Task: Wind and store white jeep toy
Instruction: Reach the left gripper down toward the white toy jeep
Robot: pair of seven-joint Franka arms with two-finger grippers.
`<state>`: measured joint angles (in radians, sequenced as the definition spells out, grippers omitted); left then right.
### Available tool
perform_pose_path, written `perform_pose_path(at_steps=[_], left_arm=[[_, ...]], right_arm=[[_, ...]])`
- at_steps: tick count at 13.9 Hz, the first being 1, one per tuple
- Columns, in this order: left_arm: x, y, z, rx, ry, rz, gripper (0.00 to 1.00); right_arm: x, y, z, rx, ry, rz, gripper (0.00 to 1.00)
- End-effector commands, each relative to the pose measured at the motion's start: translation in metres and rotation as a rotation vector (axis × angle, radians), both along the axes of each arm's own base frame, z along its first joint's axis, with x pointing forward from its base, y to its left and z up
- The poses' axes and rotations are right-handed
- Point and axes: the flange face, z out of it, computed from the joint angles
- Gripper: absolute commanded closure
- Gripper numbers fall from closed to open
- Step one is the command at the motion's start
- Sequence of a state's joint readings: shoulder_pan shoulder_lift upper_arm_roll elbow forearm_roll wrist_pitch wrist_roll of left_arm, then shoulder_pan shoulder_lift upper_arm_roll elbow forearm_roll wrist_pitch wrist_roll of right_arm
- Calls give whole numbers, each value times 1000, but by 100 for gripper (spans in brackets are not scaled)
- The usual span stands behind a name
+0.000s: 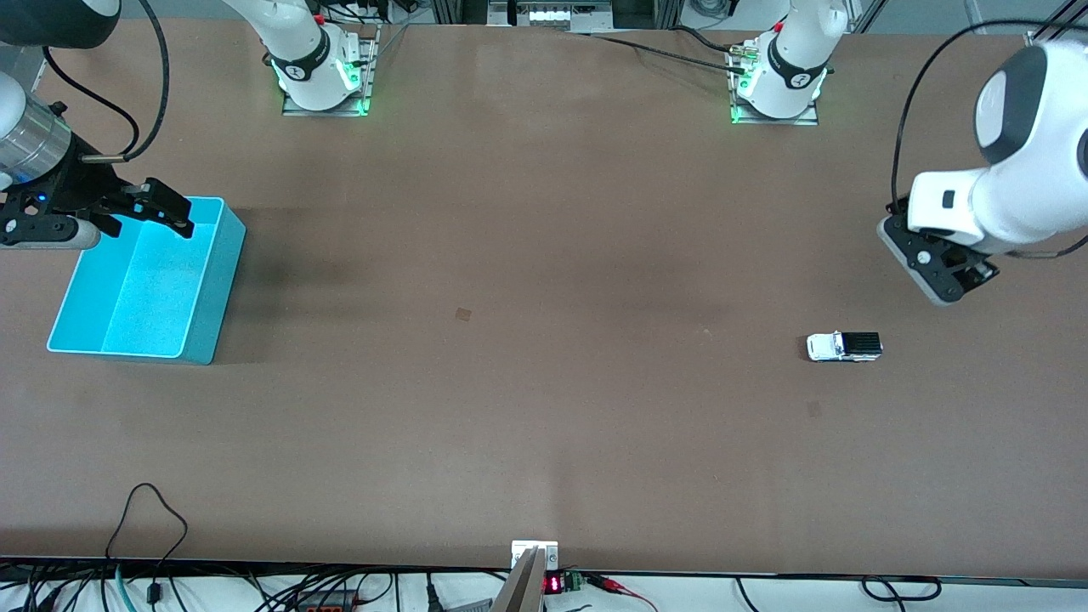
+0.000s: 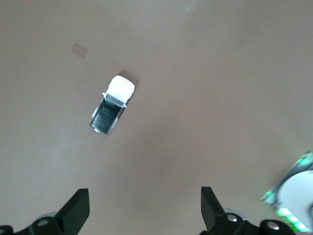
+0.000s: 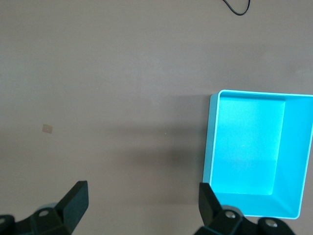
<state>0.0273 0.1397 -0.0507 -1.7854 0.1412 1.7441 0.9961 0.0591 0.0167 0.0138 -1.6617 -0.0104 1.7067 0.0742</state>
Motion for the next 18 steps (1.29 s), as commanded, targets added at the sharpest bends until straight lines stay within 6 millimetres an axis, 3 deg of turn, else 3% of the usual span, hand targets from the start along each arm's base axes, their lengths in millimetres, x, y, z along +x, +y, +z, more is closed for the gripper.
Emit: perform_pose_path(at_steps=[1, 6, 11, 14, 18], left_arm=[[18, 29, -41, -29, 11, -174, 0], [43, 64, -119, -78, -6, -355, 0], [32, 61, -192, -92, -106, -446, 0], [30, 71, -228, -105, -110, -428, 0], [28, 68, -248, -109, -143, -436, 0]], right_arm=[[-3, 3, 3, -6, -6, 2, 0], [-3, 3, 3, -6, -6, 2, 0], [-3, 3, 3, -6, -6, 1, 0], [-3, 4, 3, -6, -6, 1, 0], [-3, 3, 3, -6, -4, -1, 0]])
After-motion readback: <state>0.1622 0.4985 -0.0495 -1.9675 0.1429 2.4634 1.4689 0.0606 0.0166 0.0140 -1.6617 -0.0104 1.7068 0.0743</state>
